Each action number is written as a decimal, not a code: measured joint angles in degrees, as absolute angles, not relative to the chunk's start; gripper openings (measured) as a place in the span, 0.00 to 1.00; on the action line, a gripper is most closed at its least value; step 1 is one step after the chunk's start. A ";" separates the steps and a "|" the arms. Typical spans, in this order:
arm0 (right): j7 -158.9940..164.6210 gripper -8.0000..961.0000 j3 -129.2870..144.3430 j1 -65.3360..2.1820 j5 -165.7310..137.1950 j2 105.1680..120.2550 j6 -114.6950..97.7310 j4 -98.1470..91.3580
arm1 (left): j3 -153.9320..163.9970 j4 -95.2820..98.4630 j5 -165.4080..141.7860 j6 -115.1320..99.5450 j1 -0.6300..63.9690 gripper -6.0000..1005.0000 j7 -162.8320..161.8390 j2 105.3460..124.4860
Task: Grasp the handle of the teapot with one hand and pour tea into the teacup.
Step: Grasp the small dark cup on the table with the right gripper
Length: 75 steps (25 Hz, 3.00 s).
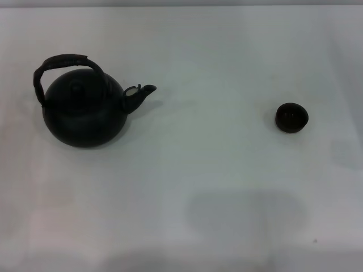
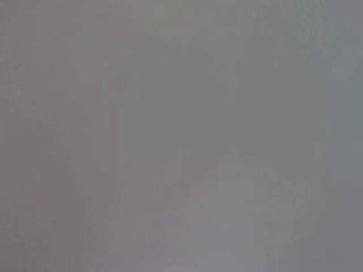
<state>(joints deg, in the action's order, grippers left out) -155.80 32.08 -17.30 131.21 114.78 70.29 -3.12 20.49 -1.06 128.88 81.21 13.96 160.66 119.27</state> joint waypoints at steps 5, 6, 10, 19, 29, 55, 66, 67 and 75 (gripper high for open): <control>-155.78 0.91 32.08 -17.31 131.21 114.78 70.08 -2.97 | 20.38 -1.06 128.87 81.20 14.04 0.84 160.66 119.27; -155.70 0.91 32.08 -17.31 131.21 114.78 69.95 -2.95 | 20.36 -1.06 128.91 81.19 14.03 0.84 160.66 119.27; -155.69 0.91 32.12 -17.31 131.15 114.78 69.82 -2.95 | 20.30 -1.06 129.17 80.80 13.89 0.84 160.66 119.27; -155.59 0.91 32.73 -17.48 131.06 114.78 69.69 -2.88 | 20.30 -0.90 129.20 78.84 14.13 0.84 160.66 119.16; -143.09 0.91 37.86 -12.65 122.67 114.37 70.36 -14.96 | 20.53 -0.52 129.06 78.83 14.15 0.84 160.45 118.99; -100.03 0.91 38.67 -25.07 55.35 114.24 86.12 -47.95 | 20.65 -0.31 128.63 78.87 14.23 0.84 159.95 119.02; -99.83 0.91 46.05 -25.99 54.02 115.13 82.28 -46.78 | 20.65 -0.36 128.57 78.83 13.93 0.84 159.95 119.00; -99.82 0.91 46.93 -26.02 54.01 115.13 81.60 -46.47 | 20.65 -0.35 128.57 78.83 13.90 0.84 159.95 119.00; -100.06 0.91 50.76 -26.87 53.94 115.14 77.77 -44.29 | 20.65 -0.43 128.57 78.86 13.79 0.84 159.96 119.00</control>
<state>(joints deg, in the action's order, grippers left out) -100.06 50.76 -26.87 53.94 115.14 77.77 -44.28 20.65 -0.43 128.57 78.86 13.79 159.96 119.00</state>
